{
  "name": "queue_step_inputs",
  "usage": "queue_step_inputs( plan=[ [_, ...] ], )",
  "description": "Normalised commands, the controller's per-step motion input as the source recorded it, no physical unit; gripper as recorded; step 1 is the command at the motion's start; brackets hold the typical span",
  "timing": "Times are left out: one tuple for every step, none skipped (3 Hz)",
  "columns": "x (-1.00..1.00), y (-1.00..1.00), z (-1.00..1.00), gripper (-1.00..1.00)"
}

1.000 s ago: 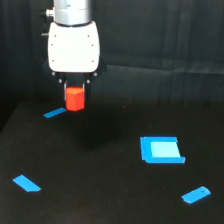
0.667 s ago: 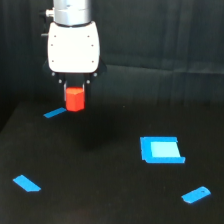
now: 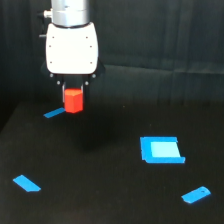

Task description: Pick up the red object from the table

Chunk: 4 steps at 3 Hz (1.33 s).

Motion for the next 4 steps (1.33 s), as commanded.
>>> queue_step_inputs(
  plan=[
    [0.06, -0.04, -0.12, -0.99],
    [0.00, 0.00, -0.05, -1.00],
    [0.01, -0.06, 0.00, -1.00],
    [0.03, -0.12, -0.04, -1.00]
  ],
)
